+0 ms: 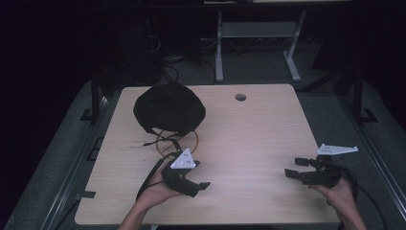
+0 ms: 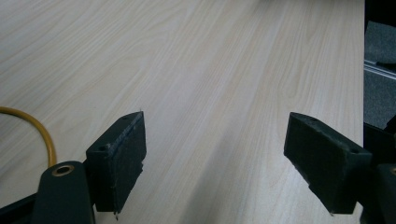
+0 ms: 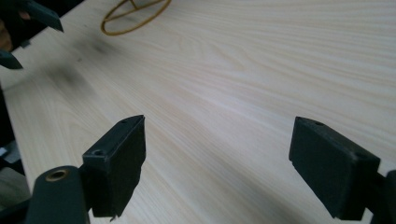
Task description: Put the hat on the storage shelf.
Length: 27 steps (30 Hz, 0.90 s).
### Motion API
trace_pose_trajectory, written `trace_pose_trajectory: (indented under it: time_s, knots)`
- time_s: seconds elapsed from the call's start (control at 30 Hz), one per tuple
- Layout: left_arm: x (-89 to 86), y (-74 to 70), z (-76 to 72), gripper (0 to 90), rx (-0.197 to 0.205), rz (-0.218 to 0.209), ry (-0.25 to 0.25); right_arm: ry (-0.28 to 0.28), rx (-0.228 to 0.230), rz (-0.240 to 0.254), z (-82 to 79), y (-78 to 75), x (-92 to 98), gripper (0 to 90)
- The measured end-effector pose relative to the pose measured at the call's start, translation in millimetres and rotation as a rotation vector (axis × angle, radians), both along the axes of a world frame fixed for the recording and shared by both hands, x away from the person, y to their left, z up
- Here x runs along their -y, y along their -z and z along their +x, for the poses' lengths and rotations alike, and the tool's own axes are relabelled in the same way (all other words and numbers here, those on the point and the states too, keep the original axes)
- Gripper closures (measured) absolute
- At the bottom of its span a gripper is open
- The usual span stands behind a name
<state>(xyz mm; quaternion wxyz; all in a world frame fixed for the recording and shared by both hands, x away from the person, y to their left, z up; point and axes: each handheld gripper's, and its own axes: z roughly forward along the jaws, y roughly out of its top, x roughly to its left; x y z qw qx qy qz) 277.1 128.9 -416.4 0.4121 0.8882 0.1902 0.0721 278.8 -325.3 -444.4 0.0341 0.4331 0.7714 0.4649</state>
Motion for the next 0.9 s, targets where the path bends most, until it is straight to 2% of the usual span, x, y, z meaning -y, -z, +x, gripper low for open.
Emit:
trace_pose_trajectory:
  time_s: [0.27, 0.4, 0.57, 0.77, 0.9]
  knots:
    - [1.3, 2.2, -0.4, 20.9, 0.007, 0.022, 0.005, 0.018, -0.017, -0.003, -13.6, 16.6, 6.0, 18.3]
    - [1.3, 4.2, -0.6, 20.9, 0.005, 0.027, 0.008, 0.026, -0.01, 0.0, -21.4, 22.0, 6.2, 18.3]
    - [0.5, 4.6, -0.4, 20.9, 0.002, 0.022, 0.012, 0.041, 0.0, 0.002, -30.3, 23.8, 2.2, 18.2]
    - [-0.4, 4.4, 0.4, 20.9, 0.001, 0.018, 0.014, 0.055, 0.034, 0.015, -42.9, 21.5, -3.4, 18.2]
    - [1.0, 5.8, 0.6, 20.9, 0.013, 0.03, 0.016, 0.038, 0.039, -0.029, -47.7, 25.0, -9.4, 17.9]
